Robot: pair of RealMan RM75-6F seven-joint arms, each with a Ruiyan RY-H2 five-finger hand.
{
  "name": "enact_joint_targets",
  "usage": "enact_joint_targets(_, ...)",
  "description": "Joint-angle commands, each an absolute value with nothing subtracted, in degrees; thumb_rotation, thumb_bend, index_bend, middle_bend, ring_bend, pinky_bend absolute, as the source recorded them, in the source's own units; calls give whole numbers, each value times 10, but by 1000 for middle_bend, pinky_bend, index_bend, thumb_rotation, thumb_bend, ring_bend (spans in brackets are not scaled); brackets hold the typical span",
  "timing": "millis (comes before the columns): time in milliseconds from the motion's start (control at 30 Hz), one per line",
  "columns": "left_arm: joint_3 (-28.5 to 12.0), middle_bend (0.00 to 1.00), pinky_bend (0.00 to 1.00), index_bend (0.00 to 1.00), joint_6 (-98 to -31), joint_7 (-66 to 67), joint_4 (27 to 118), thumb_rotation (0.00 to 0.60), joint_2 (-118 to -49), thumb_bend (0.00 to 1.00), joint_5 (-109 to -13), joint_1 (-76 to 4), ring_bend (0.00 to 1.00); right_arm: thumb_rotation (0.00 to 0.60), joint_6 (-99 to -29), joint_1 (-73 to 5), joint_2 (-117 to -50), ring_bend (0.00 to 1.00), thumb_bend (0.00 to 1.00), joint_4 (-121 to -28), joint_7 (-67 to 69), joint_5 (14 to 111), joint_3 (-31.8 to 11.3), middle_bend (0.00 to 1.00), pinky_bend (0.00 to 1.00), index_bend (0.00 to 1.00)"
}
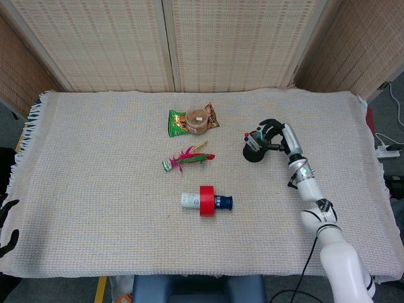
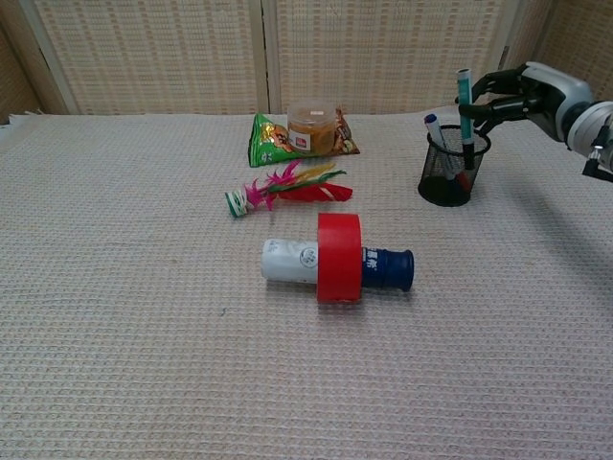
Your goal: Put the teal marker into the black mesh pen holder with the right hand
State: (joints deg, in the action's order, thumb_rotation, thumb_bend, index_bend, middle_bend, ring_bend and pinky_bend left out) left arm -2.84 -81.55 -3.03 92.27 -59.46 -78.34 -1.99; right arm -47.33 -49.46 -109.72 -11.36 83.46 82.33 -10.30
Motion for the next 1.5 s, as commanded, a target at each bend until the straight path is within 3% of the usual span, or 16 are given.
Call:
enact_joint_targets(33,-29,14,193,176,-815,-30,924,600,-594,417,-782,-20,0,600,-474,-495,-1096,449,367,-111,824,830,-95,310,432,700)
enact_joint_targets(133,-29,14,193,176,-814,-29,924,600,-594,417,-782,-20,0,600,-476,-495,-1089,343,354,-115,819,839,-85,292,310,527)
enact_joint_targets(267,-29,14,193,175,-814,-28,924,600,-594,417,-781,-20,0,600,-478,-495,-1083,242,301,-117,801,847,-75,197,194,306)
enact_joint_targets(367,-28,14,193,176,-813,-28,924,600,-595,417,-781,-21,0,600,-488,-496,-1080,221,277,-125,802,844,-77,171,170,257)
enact_joint_targets(667,-28,14,193,176,-816,-25,927,600,-595,417,-785,-20,0,600,-581,-504,-1061,222,276,-161,795,850,-82,169,168,297)
enact_joint_targets(800,-26,14,193,176,-820,-27,928,600,-593,416,-793,-19,0,600,-671,-484,-1030,234,276,-196,752,859,-81,169,169,320)
enact_joint_targets(900,-23,14,193,176,-824,-26,930,600,-593,416,-801,-19,0,600,-773,-448,-981,244,275,-248,668,870,-80,169,177,344)
enact_joint_targets(1033,-20,14,193,176,-830,-23,933,600,-593,416,-812,-18,0,600,-910,-364,-870,269,276,-419,459,882,-72,169,202,370)
enact_joint_targets(1133,-17,14,193,176,-833,-19,937,600,-593,416,-820,-18,0,600,-969,-289,-783,296,276,-590,274,887,-48,169,231,396)
enact_joint_targets(1233,-14,14,193,177,-829,-14,939,600,-595,416,-825,-20,0,600,-1001,-221,-736,309,276,-700,138,883,-17,176,240,423)
enact_joint_targets(1367,-11,14,193,177,-825,-10,940,600,-596,417,-829,-22,0,600,-1034,-149,-739,320,276,-733,97,876,15,194,254,440)
enact_joint_targets(1500,-9,15,193,177,-830,-7,944,600,-596,417,-836,-21,0,600,-1054,-103,-773,322,276,-673,102,875,26,203,255,466)
